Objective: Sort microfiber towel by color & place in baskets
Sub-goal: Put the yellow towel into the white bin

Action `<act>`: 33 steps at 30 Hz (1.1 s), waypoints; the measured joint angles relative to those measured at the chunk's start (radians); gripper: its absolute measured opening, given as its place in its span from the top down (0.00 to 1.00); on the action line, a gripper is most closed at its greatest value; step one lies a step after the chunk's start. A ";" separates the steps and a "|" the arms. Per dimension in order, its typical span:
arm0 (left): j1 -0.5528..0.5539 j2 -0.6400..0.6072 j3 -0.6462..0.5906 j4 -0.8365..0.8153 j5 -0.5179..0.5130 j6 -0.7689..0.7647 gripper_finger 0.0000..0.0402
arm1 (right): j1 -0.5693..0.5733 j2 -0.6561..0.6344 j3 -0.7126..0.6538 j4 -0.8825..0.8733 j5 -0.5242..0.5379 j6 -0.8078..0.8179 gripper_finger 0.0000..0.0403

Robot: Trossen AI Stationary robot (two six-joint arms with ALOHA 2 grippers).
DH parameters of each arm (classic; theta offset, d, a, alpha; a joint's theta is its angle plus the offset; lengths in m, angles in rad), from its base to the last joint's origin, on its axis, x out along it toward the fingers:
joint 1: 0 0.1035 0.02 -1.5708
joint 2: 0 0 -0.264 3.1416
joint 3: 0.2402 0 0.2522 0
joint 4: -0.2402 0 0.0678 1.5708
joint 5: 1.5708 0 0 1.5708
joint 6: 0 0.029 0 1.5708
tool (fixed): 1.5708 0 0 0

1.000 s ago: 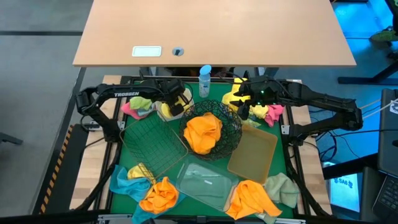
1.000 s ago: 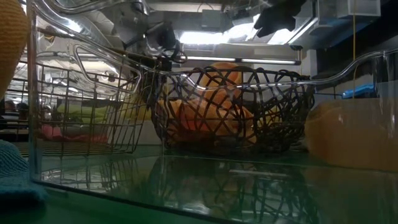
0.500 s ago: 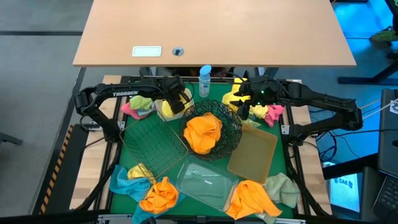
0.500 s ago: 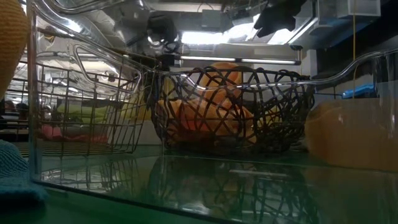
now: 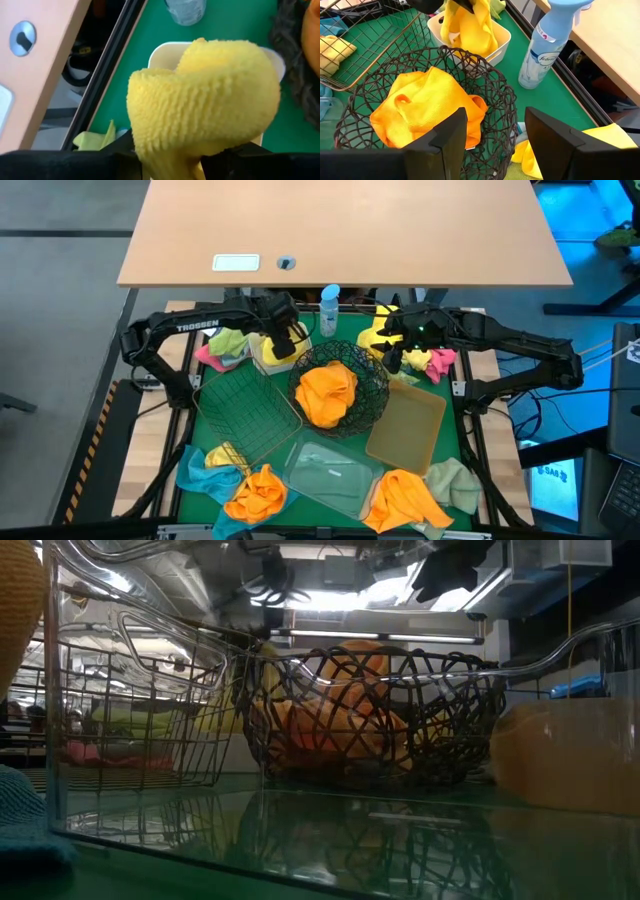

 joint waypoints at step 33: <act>0.045 0.106 0.007 -0.089 0.150 -0.086 0.54 | 0.000 0.000 0.000 -0.002 0.000 0.000 0.50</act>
